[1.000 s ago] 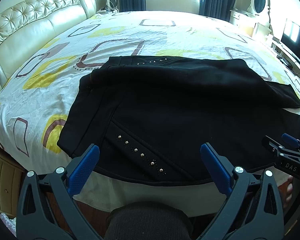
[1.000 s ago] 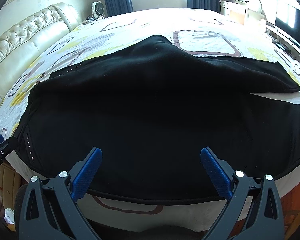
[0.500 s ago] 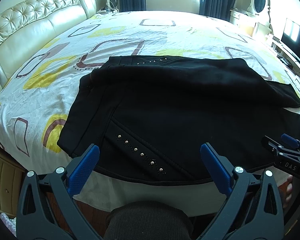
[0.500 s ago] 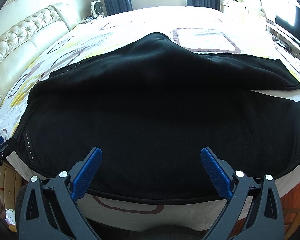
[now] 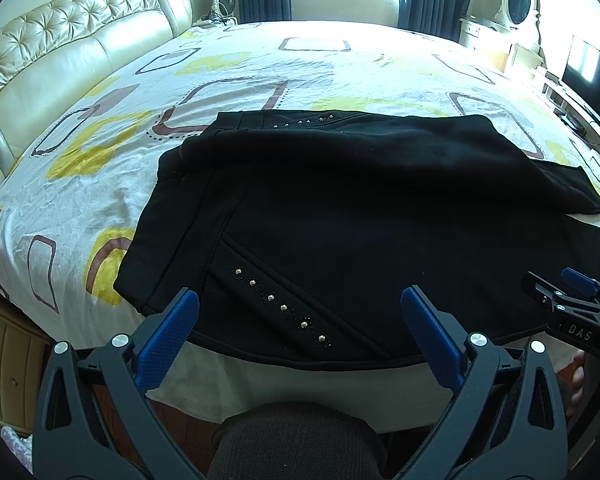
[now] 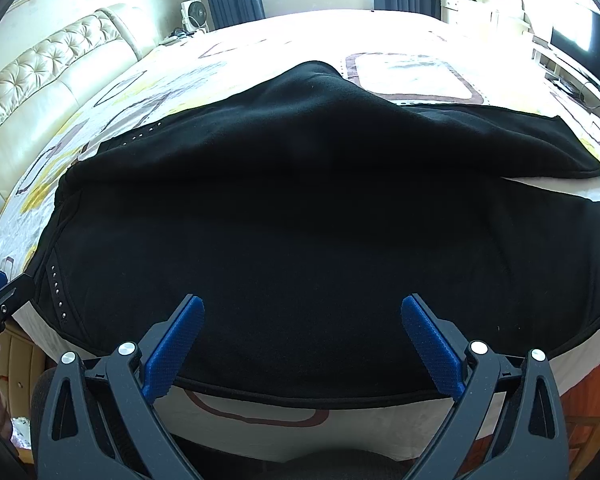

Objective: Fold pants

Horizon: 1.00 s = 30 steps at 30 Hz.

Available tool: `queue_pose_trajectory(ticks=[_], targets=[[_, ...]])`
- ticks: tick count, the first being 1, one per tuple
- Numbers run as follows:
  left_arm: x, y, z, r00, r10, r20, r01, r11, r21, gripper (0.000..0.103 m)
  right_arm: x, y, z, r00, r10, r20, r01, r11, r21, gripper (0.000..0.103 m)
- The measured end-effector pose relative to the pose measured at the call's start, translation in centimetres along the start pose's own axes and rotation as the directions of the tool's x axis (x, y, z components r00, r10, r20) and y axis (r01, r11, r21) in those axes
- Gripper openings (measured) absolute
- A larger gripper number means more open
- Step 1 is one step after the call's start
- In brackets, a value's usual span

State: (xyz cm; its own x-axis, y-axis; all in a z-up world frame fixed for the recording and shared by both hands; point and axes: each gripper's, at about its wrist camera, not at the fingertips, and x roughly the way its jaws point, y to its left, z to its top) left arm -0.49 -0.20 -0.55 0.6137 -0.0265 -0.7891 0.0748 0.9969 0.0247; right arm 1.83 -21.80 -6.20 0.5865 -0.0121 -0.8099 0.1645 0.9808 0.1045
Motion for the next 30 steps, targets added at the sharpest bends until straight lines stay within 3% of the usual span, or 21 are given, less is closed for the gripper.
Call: queue_pose_trajectory(ticks=[30], targets=[[0.07, 0.0, -0.18, 1.0, 0.0, -0.005, 0.0, 1.0, 0.002, 0.101, 0.05, -0.09, -0.15, 1.0, 0.006, -0.013, -0.006, 1.0, 0.012, 0.099]])
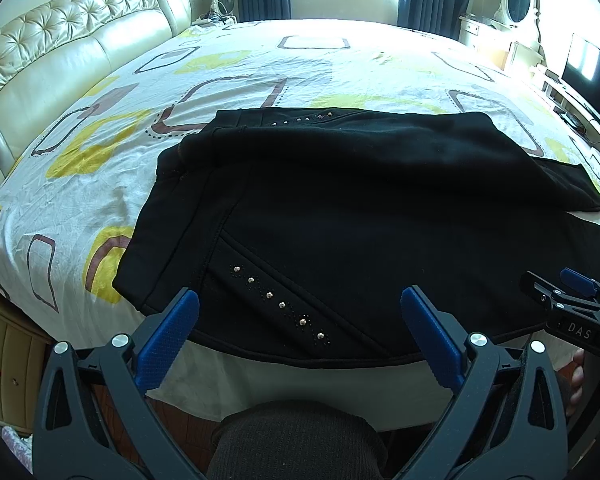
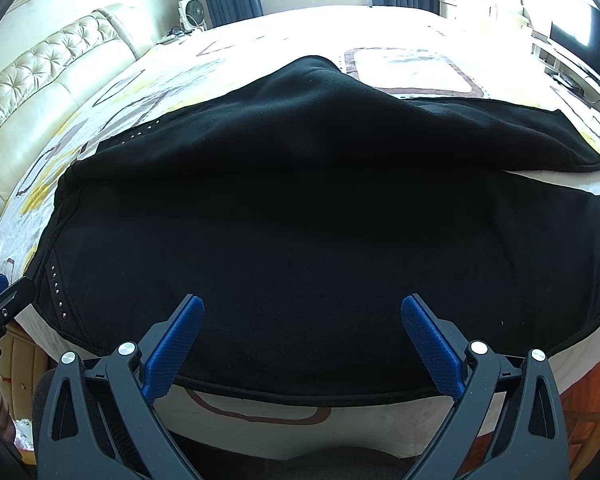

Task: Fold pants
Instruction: 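Grasp the black pants waistband with the left gripper and lift it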

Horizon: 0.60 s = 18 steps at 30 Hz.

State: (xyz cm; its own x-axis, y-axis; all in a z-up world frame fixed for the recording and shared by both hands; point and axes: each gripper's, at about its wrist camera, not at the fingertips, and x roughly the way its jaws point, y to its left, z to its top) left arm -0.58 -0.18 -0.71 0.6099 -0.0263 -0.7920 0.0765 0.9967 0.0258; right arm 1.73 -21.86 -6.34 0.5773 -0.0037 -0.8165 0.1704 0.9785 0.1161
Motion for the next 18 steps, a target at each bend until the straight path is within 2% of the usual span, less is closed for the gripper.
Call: queue_pose_trajectory(ticks=[4, 7, 11, 14, 18], targets=[[0.4, 0.5, 0.3, 0.996, -0.063, -0.061, 0.063, 0.998, -0.003, 0.101, -0.3, -0.1, 0.3, 1.0, 0.021, -0.012, -0.021, 1.0, -0.005, 0.099], [0.4, 2.3, 1.8, 0.984, -0.148, -0.1, 0.144, 0.989, -0.046, 0.101, -1.0, -0.4, 1.7, 0.994, 0.103, -0.022, -0.103, 0.995, -0.008, 0.099], [0.8, 7.1, 4.8, 0.974, -0.226, -0.021, 0.222, 0.968, -0.113, 0.101, -2.2, -1.3, 4.8, 0.973, 0.228, 0.024, -0.227, 0.974, -0.024, 0.099], [3.9, 11.1, 7.6, 0.969, -0.243, -0.046, 0.233, 0.958, -0.165, 0.101, -2.5, -2.1, 7.8, 0.963, 0.256, 0.082, -0.253, 0.967, -0.043, 0.099], [10.1, 16.5, 11.5, 0.941, -0.322, -0.105, 0.282, 0.917, -0.283, 0.101, -1.2, -2.7, 12.0, 0.956, 0.271, 0.117, -0.262, 0.962, -0.08, 0.099]])
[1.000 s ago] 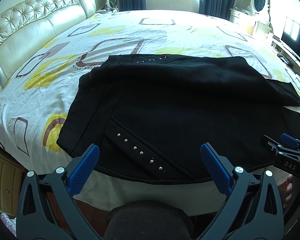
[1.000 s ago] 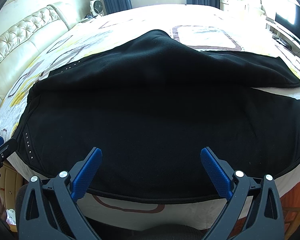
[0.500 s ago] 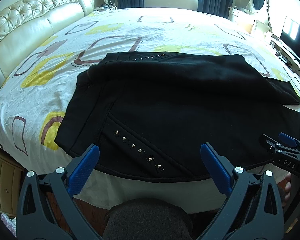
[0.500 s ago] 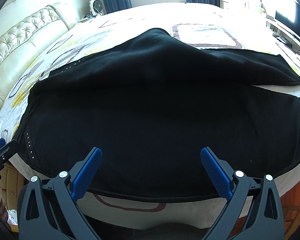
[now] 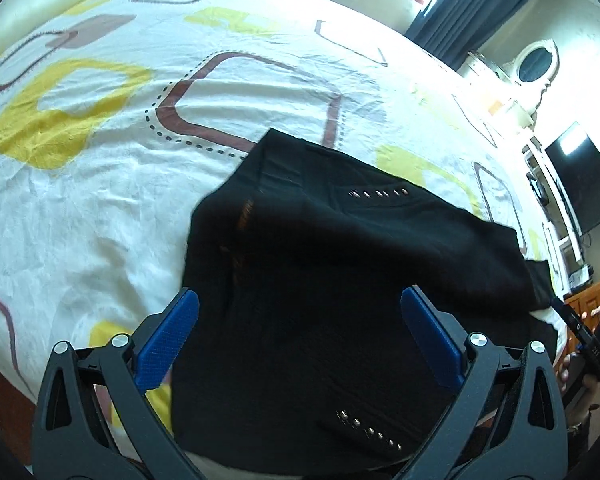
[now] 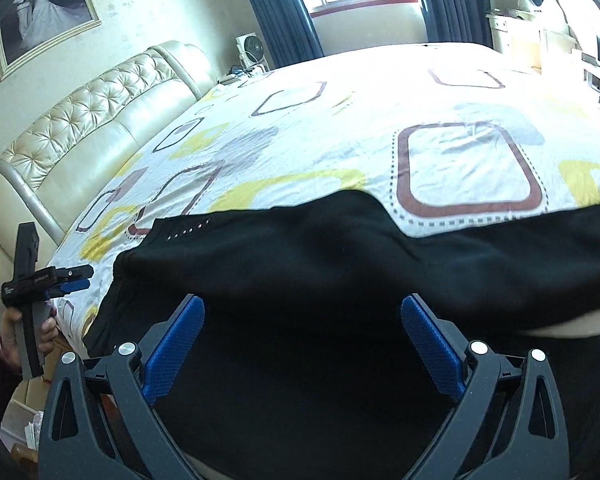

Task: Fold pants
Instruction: 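Grasp the black pants waistband with the left gripper and lift it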

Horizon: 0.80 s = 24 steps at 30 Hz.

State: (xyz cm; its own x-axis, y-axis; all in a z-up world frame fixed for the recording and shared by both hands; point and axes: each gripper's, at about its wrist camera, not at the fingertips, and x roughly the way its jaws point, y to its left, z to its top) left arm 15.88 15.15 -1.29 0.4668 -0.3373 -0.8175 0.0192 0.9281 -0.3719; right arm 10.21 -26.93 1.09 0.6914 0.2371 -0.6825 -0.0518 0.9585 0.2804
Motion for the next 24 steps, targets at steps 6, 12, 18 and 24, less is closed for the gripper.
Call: queue_pose_trajectory(ticks=[6, 12, 18, 24], targets=[[6.6, 5.0, 7.2, 0.987, -0.104, -0.121, 0.104, 0.995, -0.01, 0.101, 5.6, -1.0, 5.0, 0.997, 0.035, -0.062, -0.039, 0.996, -0.077, 0.099], [10.2, 4.1, 10.4, 0.969, -0.194, -0.155, 0.205, 0.977, 0.059, 0.101, 9.4, -2.4, 7.5, 0.982, 0.13, -0.134, -0.14, 0.988, -0.068, 0.099], [11.4, 2.1, 10.9, 0.952, -0.255, -0.171, 0.28, 0.948, 0.148, 0.101, 12.0, -3.1, 8.8, 0.964, 0.187, -0.187, -0.195, 0.98, -0.029, 0.099], [11.9, 2.4, 11.0, 0.961, -0.218, -0.168, 0.24, 0.963, 0.121, 0.041, 13.5, -2.8, 9.5, 0.95, 0.196, -0.244, -0.217, 0.974, -0.065, 0.099]])
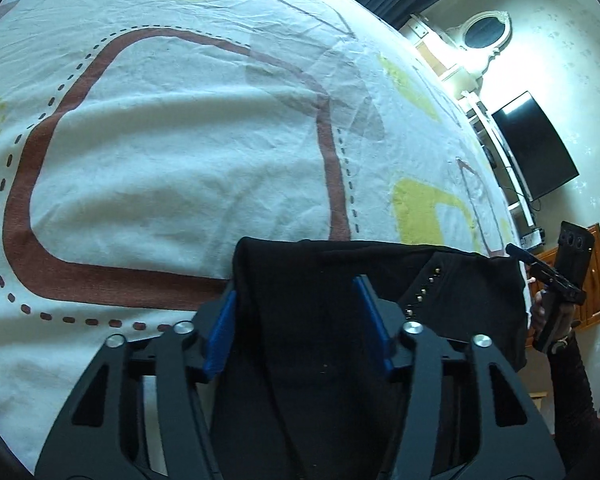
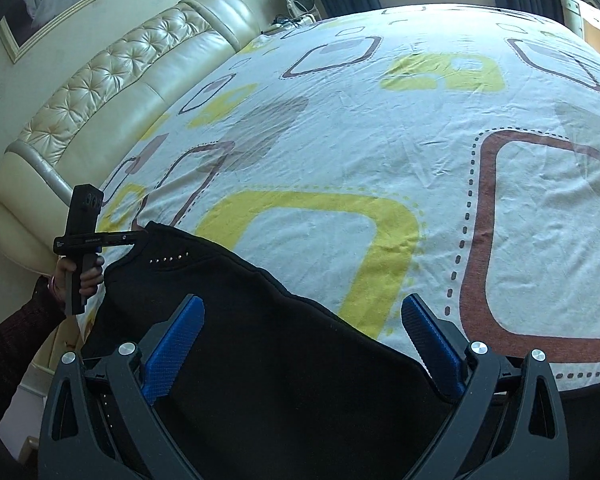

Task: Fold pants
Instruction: 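Grasp the black pants waistband with the left gripper and lift it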

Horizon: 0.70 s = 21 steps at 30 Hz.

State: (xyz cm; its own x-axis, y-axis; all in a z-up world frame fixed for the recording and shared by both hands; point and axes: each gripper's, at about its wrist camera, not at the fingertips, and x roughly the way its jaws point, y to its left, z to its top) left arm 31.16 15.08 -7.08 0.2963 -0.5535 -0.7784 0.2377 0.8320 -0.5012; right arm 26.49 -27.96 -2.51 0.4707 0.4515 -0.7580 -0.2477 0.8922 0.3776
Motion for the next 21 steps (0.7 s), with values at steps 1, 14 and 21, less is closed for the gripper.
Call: queue_pose_trajectory(ticks=[1, 14, 21], targets=[[-0.1, 0.3, 0.1, 1.0, 0.014, -0.004, -0.014, 1.0, -0.007, 0.033, 0.4, 0.0, 0.3, 1.0, -0.006, -0.024, 0.006, 1.0, -0.012, 0.099], [-0.1, -2.4, 0.6, 0.993, 0.12, -0.019, -0.117, 0.988, 0.099, 0.009, 7.0, 2.2, 1.0, 0.915, -0.157, -0.371, 0.074, 0.971, -0.229, 0.017], [-4.0, -2.9, -0.3, 0.996, -0.014, 0.088, 0.006, 0.996, 0.089, 0.007, 0.1, 6.6, -0.3, 0.966, -0.217, -0.14, 0.164, 0.934, -0.318, 0.015]])
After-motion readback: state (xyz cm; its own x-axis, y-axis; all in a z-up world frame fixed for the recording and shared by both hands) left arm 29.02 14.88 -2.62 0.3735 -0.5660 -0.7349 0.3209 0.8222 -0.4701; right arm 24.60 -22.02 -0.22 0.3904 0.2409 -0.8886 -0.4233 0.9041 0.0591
